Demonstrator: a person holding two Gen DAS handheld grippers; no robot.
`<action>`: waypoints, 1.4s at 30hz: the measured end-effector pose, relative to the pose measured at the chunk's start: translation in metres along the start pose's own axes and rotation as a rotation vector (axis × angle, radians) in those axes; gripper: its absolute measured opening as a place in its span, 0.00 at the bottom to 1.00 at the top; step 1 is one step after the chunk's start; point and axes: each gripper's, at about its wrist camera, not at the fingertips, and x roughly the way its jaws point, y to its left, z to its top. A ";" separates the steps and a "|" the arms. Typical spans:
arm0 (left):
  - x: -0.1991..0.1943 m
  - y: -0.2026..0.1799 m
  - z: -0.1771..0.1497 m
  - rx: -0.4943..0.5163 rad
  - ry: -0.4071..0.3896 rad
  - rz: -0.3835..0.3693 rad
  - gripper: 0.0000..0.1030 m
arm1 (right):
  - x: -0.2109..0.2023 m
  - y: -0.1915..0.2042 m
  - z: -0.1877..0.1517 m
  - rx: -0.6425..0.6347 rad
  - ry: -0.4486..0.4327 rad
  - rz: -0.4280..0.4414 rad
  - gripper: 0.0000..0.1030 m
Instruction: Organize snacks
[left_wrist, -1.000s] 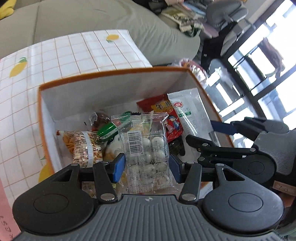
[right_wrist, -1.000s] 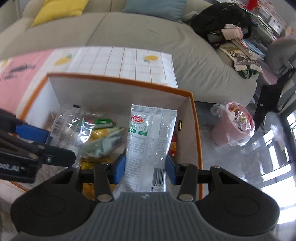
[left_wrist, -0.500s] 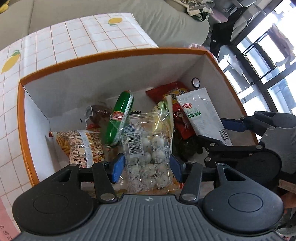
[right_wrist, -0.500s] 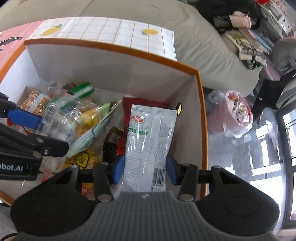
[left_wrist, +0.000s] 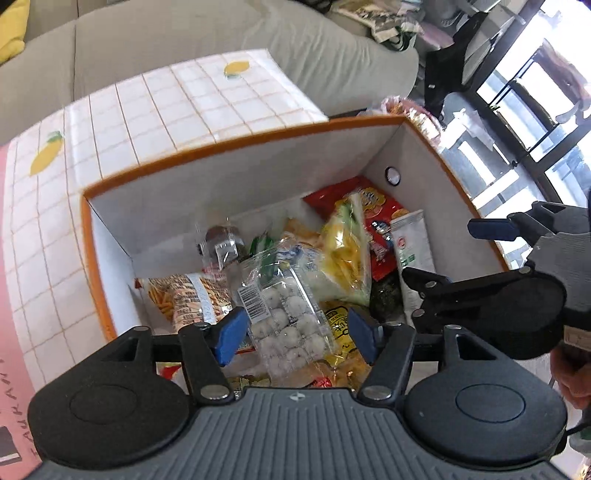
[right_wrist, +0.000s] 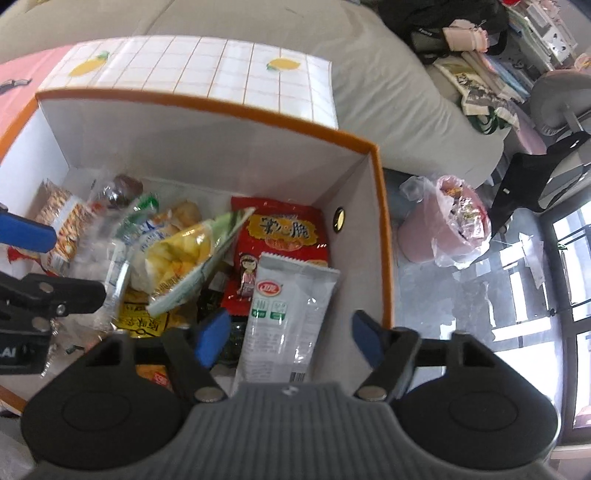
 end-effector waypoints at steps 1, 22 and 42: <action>-0.006 0.000 -0.001 0.006 -0.010 0.004 0.72 | -0.003 -0.002 0.001 0.009 -0.004 0.003 0.76; -0.175 -0.011 -0.069 0.095 -0.421 0.196 0.72 | -0.184 0.022 -0.053 0.355 -0.427 0.169 0.94; -0.207 -0.005 -0.177 0.052 -0.527 0.351 0.76 | -0.238 0.107 -0.145 0.300 -0.600 0.029 0.97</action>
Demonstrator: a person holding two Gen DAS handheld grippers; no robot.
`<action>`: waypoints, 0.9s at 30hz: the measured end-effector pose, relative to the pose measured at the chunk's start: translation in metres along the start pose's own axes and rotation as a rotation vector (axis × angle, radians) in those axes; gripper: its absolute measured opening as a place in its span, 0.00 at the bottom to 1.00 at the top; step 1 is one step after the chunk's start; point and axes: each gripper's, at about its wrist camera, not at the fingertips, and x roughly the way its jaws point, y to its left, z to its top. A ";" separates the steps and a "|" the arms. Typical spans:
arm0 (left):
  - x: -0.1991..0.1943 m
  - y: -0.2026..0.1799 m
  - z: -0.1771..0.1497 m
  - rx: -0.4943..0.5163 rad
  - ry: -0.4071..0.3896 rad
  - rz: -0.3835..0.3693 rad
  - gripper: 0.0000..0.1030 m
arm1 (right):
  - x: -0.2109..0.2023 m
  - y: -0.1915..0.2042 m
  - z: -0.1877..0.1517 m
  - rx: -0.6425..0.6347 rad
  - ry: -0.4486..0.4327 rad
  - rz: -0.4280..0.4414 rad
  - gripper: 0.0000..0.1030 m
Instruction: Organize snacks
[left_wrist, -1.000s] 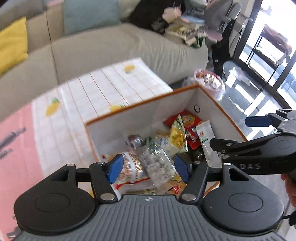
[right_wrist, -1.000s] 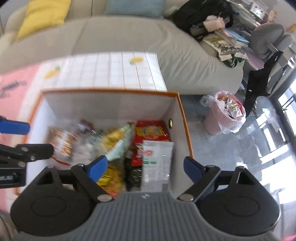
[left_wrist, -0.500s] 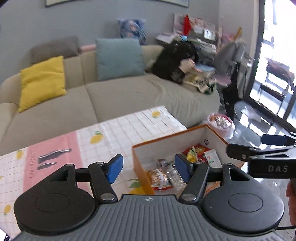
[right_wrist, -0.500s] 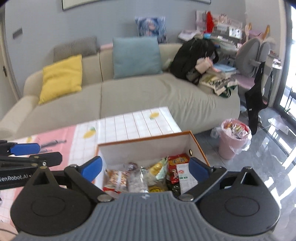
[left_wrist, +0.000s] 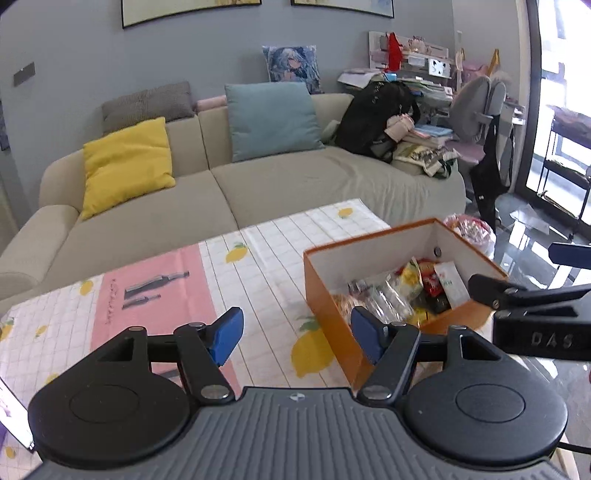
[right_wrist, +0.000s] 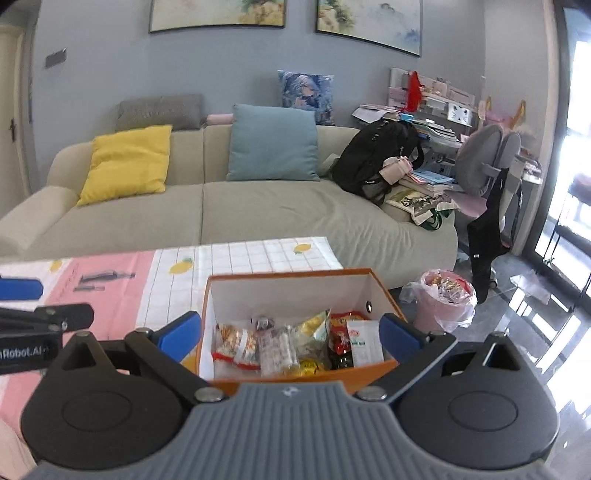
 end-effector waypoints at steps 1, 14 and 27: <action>0.001 -0.001 -0.004 -0.007 0.006 0.002 0.76 | 0.000 0.001 -0.005 -0.002 0.006 0.002 0.97; 0.019 0.000 -0.037 -0.076 0.127 0.044 0.77 | 0.008 0.004 -0.045 0.079 0.080 -0.017 0.97; 0.025 -0.003 -0.046 -0.059 0.189 0.043 0.77 | 0.012 0.004 -0.059 0.136 0.120 -0.048 0.97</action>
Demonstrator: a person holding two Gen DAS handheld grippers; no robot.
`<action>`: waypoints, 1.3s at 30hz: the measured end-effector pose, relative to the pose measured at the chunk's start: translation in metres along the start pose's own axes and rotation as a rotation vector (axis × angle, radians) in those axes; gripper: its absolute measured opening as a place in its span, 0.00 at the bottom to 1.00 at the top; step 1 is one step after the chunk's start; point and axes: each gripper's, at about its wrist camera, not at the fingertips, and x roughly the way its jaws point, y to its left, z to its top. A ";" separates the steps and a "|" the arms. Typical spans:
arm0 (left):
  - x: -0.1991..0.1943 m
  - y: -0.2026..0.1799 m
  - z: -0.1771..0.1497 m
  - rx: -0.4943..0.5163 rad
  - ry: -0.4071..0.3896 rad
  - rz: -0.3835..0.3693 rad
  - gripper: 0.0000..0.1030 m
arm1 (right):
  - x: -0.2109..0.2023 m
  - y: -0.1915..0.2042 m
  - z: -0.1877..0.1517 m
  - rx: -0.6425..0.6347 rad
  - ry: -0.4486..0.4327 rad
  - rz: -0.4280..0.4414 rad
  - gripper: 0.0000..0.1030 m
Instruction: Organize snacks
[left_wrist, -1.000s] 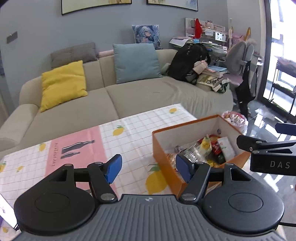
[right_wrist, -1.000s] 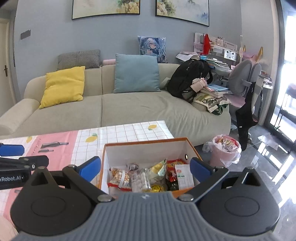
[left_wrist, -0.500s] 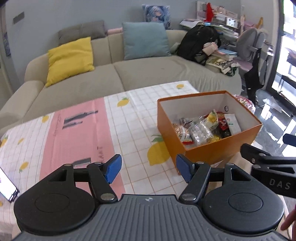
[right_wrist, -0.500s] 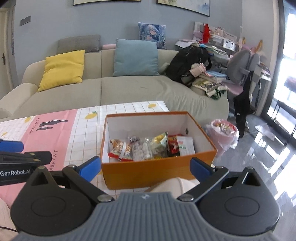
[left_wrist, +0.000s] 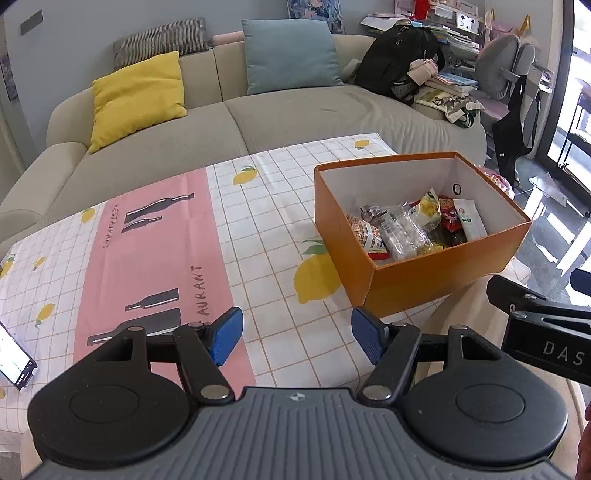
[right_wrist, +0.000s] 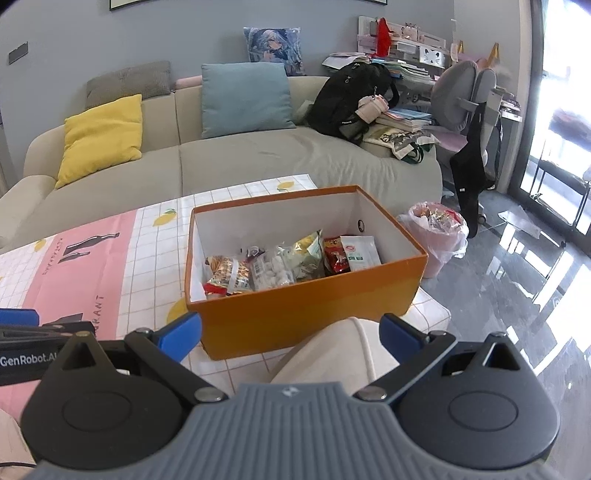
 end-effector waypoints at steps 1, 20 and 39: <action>0.000 0.001 0.000 -0.001 -0.001 -0.001 0.77 | -0.001 0.001 0.000 -0.003 -0.004 0.000 0.97; -0.003 0.001 0.002 -0.008 -0.006 -0.005 0.77 | -0.004 0.008 0.001 -0.021 -0.013 -0.002 0.97; -0.004 0.000 0.003 -0.008 -0.008 0.001 0.77 | -0.004 0.008 0.003 -0.030 -0.012 0.004 0.97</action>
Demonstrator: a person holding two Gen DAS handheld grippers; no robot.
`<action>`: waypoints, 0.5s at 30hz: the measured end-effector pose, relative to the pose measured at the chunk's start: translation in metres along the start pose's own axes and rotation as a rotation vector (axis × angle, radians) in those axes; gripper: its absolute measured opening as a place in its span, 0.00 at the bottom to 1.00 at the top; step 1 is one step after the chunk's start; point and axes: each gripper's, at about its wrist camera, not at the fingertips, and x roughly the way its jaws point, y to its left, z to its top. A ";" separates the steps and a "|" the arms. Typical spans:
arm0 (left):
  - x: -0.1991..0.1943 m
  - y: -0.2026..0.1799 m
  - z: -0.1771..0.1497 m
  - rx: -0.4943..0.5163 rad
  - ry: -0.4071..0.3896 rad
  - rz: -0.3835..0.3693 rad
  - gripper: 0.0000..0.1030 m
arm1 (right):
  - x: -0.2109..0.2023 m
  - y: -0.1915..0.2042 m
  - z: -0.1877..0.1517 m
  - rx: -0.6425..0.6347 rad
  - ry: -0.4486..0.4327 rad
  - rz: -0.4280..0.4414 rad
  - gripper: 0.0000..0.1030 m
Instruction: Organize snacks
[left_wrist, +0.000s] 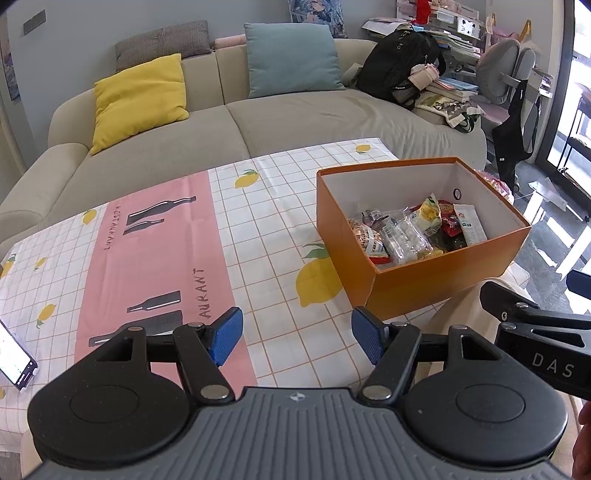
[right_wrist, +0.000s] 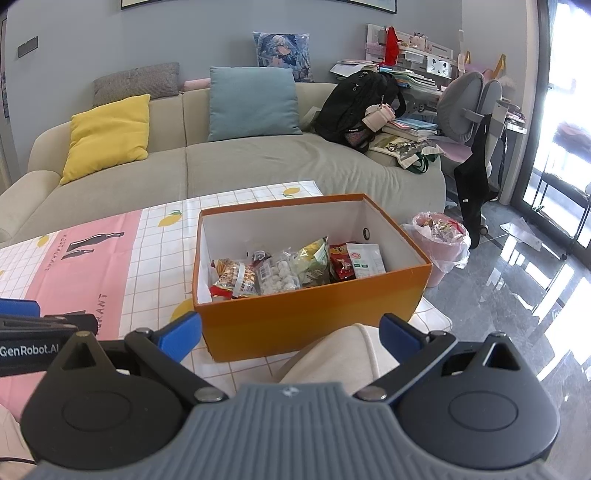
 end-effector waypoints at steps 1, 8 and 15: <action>0.000 0.000 0.000 0.001 0.000 0.000 0.77 | 0.000 0.000 0.000 0.000 0.000 0.001 0.97; 0.000 0.000 -0.001 0.002 -0.003 -0.003 0.77 | 0.003 -0.001 -0.002 -0.015 0.014 0.009 0.97; -0.001 0.000 -0.001 0.003 -0.005 -0.004 0.77 | 0.003 0.000 -0.003 -0.018 0.018 0.009 0.97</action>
